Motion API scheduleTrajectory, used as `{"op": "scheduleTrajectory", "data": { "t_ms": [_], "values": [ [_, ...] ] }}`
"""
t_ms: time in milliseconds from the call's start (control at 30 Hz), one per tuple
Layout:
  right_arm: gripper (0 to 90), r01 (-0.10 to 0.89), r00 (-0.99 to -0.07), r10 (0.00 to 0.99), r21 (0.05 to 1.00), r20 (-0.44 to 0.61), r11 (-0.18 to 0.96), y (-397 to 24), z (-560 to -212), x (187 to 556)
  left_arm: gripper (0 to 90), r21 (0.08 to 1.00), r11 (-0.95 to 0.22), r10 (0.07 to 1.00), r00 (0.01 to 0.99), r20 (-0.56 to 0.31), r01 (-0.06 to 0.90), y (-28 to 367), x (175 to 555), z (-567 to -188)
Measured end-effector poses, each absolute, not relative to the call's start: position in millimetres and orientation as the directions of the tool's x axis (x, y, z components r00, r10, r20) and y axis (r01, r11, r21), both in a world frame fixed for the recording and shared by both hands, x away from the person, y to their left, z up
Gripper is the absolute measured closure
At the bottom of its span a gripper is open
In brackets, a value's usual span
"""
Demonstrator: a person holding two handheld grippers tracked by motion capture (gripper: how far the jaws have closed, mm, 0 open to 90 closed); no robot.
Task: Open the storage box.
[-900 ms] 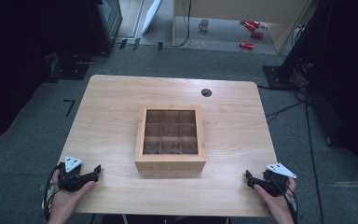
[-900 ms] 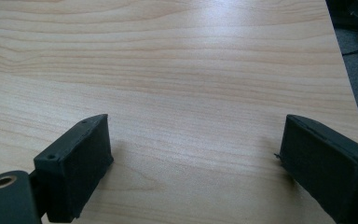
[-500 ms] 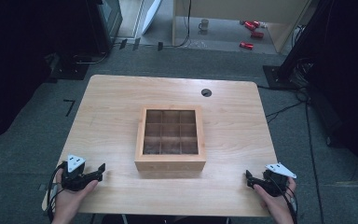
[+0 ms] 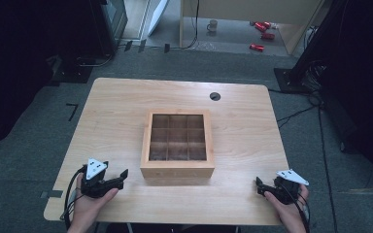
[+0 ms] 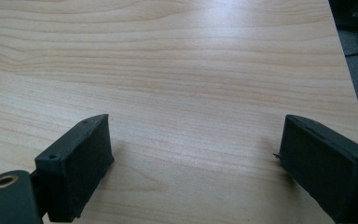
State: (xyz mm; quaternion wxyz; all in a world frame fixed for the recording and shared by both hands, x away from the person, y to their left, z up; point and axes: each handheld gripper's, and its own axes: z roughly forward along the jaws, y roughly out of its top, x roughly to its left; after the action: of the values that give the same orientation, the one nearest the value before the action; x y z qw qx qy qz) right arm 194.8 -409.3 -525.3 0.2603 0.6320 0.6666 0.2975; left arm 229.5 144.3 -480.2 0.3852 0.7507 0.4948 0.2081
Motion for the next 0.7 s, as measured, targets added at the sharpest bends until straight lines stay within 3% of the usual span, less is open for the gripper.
{"op": "scheduleTrajectory", "data": {
  "t_ms": [700],
  "values": [
    [12.5,0.597,-0.116,0.991,0.802,0.065,0.017,-378,-496,196,23.3,0.792,-0.331,0.799,0.599,-0.055,0.514,78,237,-479]
  ]
}}
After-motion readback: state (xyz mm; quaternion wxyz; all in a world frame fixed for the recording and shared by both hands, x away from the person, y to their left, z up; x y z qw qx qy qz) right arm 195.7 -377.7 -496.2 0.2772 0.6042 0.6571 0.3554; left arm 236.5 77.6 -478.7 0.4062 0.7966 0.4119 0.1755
